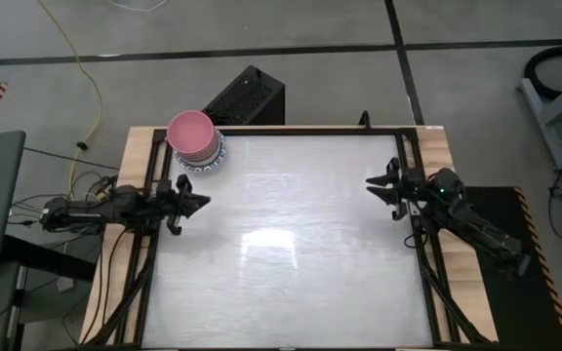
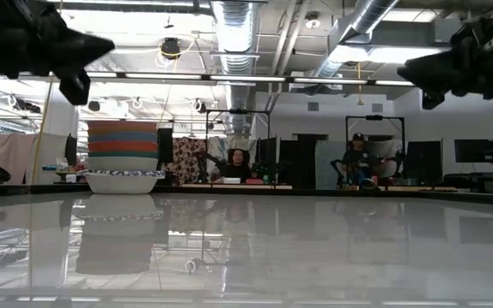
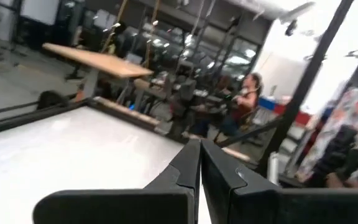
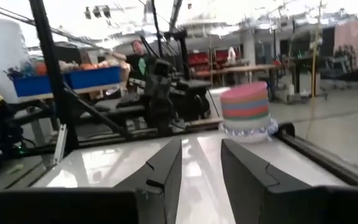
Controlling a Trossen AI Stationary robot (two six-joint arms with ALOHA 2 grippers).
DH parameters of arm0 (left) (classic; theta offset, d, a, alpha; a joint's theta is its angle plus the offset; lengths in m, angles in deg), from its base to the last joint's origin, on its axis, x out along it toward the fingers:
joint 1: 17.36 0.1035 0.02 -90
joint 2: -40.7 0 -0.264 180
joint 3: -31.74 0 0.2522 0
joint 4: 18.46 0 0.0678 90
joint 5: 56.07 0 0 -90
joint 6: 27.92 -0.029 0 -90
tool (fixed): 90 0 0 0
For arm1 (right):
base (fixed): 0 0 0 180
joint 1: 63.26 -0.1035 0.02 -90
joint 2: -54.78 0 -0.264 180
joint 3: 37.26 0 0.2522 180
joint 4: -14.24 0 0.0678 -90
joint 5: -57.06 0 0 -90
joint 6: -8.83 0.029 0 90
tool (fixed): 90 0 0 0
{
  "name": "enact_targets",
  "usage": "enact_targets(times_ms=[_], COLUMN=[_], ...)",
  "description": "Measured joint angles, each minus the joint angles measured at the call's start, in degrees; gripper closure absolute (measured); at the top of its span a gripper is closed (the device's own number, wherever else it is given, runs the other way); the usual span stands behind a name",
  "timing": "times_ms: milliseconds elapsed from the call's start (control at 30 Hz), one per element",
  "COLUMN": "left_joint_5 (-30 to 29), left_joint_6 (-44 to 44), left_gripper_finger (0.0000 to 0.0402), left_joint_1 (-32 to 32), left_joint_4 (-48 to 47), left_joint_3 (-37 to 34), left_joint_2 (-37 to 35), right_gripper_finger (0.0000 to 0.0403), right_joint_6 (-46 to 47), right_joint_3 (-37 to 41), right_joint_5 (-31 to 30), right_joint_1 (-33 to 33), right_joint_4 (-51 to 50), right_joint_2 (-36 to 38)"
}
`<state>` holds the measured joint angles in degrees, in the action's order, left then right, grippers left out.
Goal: Nest bowls inside each other
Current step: Return To Home Position
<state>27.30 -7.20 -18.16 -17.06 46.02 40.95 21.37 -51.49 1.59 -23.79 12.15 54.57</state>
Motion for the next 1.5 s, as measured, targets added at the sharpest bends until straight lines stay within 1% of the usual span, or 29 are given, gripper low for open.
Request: enact_targets(times_ms=[67, 233, 367, 433, 567, 633, 767, 800, 900, 1000, 1100, 1167, 1267, 1333, 1367, 1433, 1500], left_joint_5=[-1.5, -1.6, -1.6, -1.2, -1.8, -0.5, 7.8, 9.1, 9.1, 5.5, 1.9, -0.3, -2.5, -2.3, -1.7, -1.3, -1.6], left_joint_6=[-0.9, -1.7, -1.6, -1.2, -3.1, -4.2, -6.3, -6.2, -4.6, -4.0, -8.1, -10.2, -10.5, -10.4, -10.3, -9.5, -9.0], left_gripper_finger=[0.04, 0.04, 0.04, 0.04, 0.04, 0.04, 0.04, 0.04, 0.04, 0.04, 0.04, 0.04, 0.04, 0.04, 0.04, 0.04, 0.04], left_joint_1=[0.0, 0.0, 0.0, 0.0, 0.0, 0.0, 0.0, 0.0, 0.0, 0.0, 0.0, 0.0, 0.0, 0.1, 0.1, 0.1, 0.1], left_joint_4=[-1.8, -5.1, -12.2, -11.8, -11.5, -11.5, -8.9, -8.8, -10.8, -14.0, -12.2, -11.8, -11.8, -11.5, -11.3, -11.2, -11.4], left_joint_3=[0.0, 0.0, -0.1, 0.0, 0.0, 0.0, 0.0, 0.0, 0.0, 0.0, 0.0, 0.0, 0.0, 0.0, 0.0, 0.0, 0.0], left_joint_2=[0.0, 0.0, 0.0, 0.5, 0.8, 0.8, 0.0, -0.2, 0.0, 0.0, 0.0, 0.0, 0.0, 0.0, 0.0, 0.0, 0.0], right_gripper_finger=[0.027, 0.027, 0.027, 0.027, 0.027, 0.027, 0.027, 0.027, 0.027, 0.027, 0.027, 0.027, 0.027, 0.027, 0.027, 0.027, 0.027], right_joint_6=[-0.3, -1.9, -2.1, -2.0, -1.9, -1.5, 0.9, 0.9, 0.9, 0.6, -0.8, -2.1, -4.8, -5.3, -5.1, -3.3, -1.6], right_joint_3=[0.0, 0.0, 0.0, 0.0, 0.0, 0.0, 0.0, 0.0, 0.0, 0.0, 0.1, 0.1, 0.1, 0.1, 0.1, 0.1, 0.1], right_joint_5=[-0.1, -0.1, -0.1, -0.1, 0.2, 0.3, 0.5, 0.5, 0.4, -0.3, -3.7, -7.6, -16.8, -23.0, -25.1, -27.0, -27.0], right_joint_1=[0.1, 0.1, 0.1, 0.1, -1.1, -2.6, -7.4, -8.8, -12.9, -16.6, -19.5, -21.0, -22.8, -23.5, -23.7, -24.4, -25.4], right_joint_4=[-1.8, -2.7, -3.5, -6.4, -6.9, -6.9, -7.1, -7.1, -7.2, -7.2, -7.4, -7.5, -8.1, -8.4, -8.6, -9.3, -9.4], right_joint_2=[0.0, 0.0, 0.0, 0.0, -1.7, -2.1, -2.1, -2.1, -2.0, -2.0, -2.1, -2.0, -2.0, -2.0, -2.0, -2.0, -2.1])
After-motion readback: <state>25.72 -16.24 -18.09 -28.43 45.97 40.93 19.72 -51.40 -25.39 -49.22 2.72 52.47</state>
